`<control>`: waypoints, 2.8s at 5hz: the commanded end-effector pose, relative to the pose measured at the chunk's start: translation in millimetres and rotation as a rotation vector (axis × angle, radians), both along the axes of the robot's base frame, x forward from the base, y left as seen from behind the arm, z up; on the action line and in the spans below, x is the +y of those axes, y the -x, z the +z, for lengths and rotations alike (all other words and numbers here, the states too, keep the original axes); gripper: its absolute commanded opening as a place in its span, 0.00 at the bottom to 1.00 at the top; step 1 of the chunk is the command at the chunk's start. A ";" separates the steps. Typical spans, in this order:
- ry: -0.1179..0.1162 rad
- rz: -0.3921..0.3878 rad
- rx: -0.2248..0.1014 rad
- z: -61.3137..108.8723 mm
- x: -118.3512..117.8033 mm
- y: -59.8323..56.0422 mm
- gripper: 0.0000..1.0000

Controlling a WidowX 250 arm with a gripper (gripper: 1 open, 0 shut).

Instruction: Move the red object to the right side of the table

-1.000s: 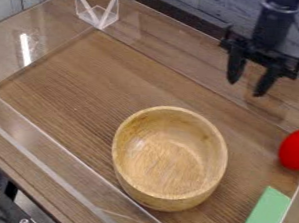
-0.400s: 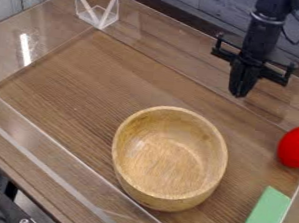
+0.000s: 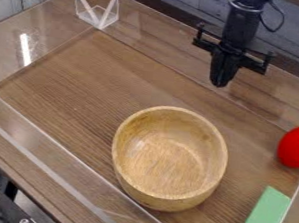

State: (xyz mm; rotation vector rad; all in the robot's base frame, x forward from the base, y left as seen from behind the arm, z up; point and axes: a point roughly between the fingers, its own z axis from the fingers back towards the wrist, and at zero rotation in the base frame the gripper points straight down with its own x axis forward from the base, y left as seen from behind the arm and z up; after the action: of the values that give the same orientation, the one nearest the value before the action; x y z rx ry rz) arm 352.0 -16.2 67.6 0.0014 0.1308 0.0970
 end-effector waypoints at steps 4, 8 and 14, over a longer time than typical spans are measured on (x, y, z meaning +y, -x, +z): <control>-0.006 0.023 -0.098 21.8 -6.5 -2.5 0.00; -0.009 -0.020 -0.114 44.0 -21.4 -0.2 0.00; -0.026 -0.134 -0.118 42.7 -7.5 25.7 1.00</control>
State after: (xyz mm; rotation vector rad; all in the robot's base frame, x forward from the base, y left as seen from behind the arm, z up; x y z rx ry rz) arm 319.5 -27.0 80.2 0.0331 0.1097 -0.0446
